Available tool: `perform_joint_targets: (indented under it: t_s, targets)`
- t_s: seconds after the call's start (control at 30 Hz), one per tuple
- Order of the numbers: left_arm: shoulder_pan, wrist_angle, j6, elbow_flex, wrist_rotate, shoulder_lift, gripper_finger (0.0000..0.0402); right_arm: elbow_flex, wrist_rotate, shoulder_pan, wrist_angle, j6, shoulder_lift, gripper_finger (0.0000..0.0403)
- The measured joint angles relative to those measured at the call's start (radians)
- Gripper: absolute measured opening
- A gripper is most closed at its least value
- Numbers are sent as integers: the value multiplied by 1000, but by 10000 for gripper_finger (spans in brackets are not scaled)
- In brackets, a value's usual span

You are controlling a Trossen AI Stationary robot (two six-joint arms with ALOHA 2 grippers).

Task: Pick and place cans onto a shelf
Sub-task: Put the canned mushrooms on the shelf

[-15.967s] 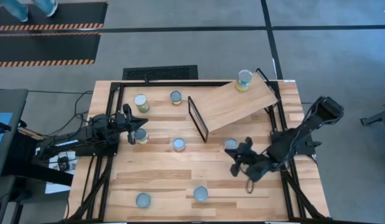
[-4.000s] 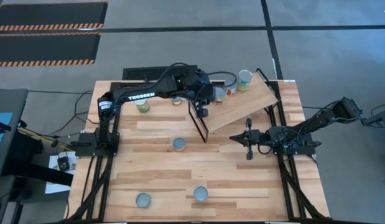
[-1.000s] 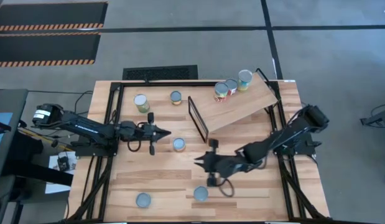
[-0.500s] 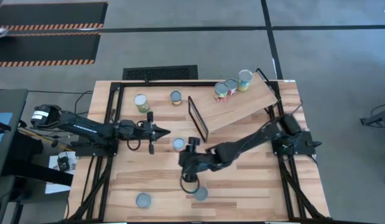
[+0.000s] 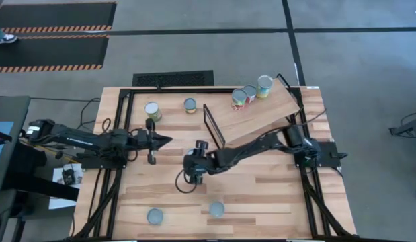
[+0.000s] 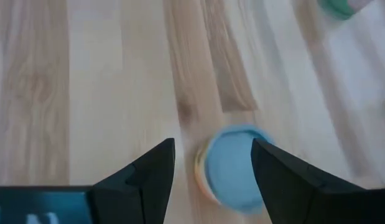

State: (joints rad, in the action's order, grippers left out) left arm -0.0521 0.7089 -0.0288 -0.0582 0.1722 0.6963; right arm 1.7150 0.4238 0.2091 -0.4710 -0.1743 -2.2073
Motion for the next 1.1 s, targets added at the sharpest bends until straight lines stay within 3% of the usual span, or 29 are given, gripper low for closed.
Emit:
perform_joint_targets:
  t_s: [0.4,0.53,0.9,1.1]
  targets:
    - [0,-43,0,-1,0,-25,0,1,-66,-42,-8,-2,-73,221]
    - [0,-47,-2,-2,1,-24,0,3,-95,-46,-5,-1,-83,183]
    - [0,-49,-3,-2,19,-23,0,0,-130,-25,-11,26,-69,28]
    - [0,-56,-11,-2,26,-23,0,-6,-176,-12,-25,53,-27,8]
